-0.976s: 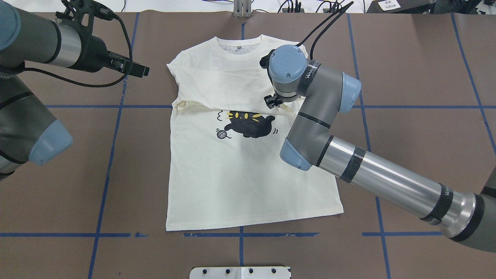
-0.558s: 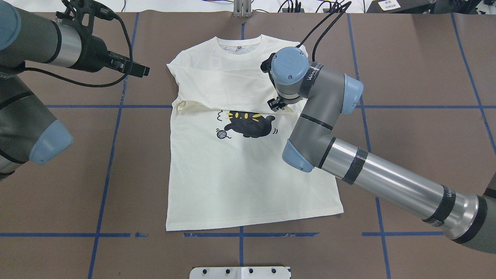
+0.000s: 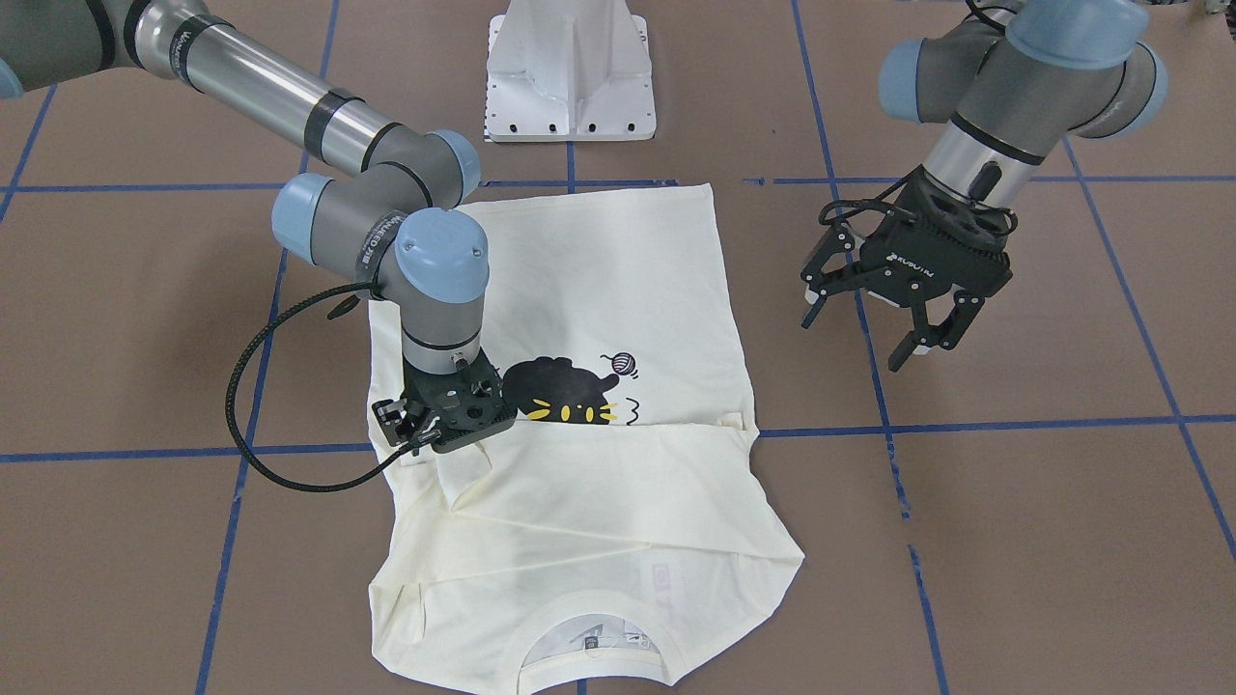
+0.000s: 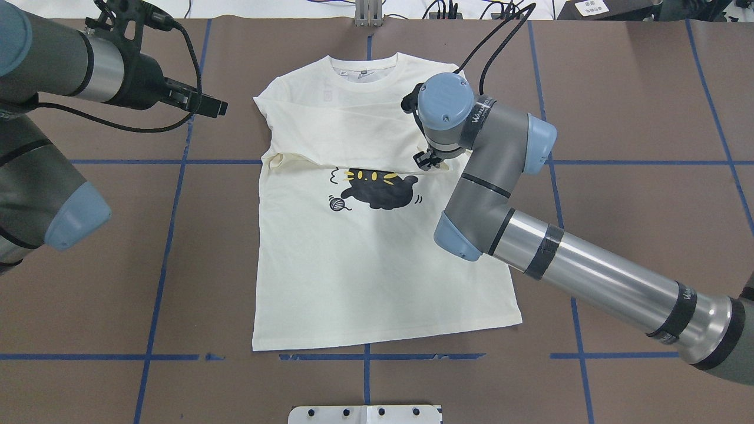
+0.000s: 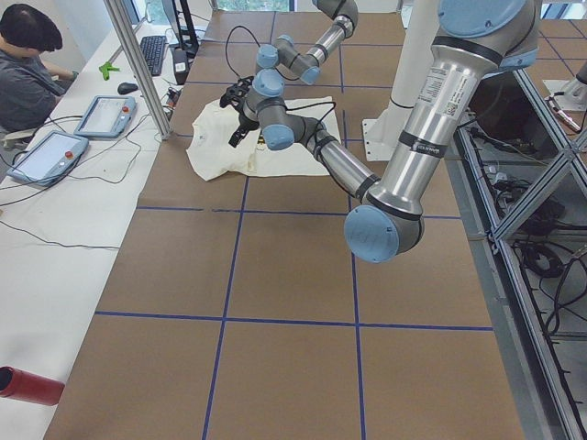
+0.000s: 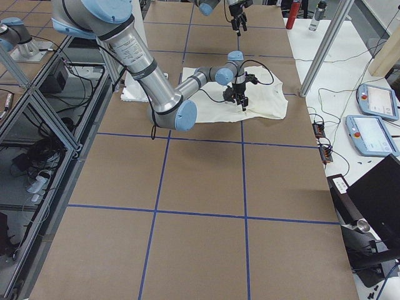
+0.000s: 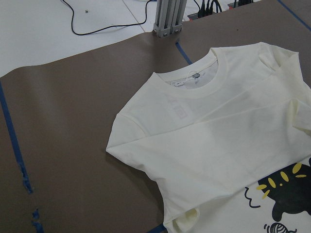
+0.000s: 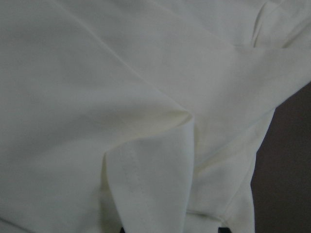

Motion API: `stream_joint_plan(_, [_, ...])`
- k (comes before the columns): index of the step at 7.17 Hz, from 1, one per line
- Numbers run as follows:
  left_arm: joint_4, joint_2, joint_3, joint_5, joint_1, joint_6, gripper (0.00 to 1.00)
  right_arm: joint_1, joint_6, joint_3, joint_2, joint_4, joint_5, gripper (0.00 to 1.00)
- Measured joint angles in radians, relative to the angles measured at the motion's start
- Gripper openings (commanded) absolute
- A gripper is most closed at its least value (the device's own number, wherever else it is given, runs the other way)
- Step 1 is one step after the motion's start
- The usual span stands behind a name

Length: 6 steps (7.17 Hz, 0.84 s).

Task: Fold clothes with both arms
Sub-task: 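Move both grippers down to the shirt hem corners nearest the robot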

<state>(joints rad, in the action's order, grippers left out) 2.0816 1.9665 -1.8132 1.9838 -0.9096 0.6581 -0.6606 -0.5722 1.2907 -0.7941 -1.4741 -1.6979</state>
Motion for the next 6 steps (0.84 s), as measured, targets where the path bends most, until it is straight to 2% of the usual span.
stream_joint_plan(2, [0.000, 0.001, 0.000, 0.000, 0.000, 0.000, 1.00, -0.059, 0.055, 0.002, -0.022, 0.001, -0.015, 0.55])
stream_joint_plan(3, [0.000, 0.002, 0.001, 0.000, 0.000, 0.001, 1.00, -0.088, 0.087, 0.005, -0.040, 0.005, -0.029, 0.74])
stream_joint_plan(4, [0.000, 0.003, 0.000, 0.000, 0.000, 0.002, 1.00, -0.106, 0.099, 0.012, -0.056, 0.012, -0.037, 0.99])
stream_joint_plan(5, [-0.001, 0.004, 0.000, 0.000, 0.000, 0.007, 1.00, -0.119, 0.069, 0.041, -0.071, 0.018, -0.058, 1.00])
stream_joint_plan(6, [-0.002, 0.005, -0.002, 0.000, 0.000, 0.017, 1.00, -0.127, -0.030, 0.112, -0.100, 0.022, -0.108, 1.00])
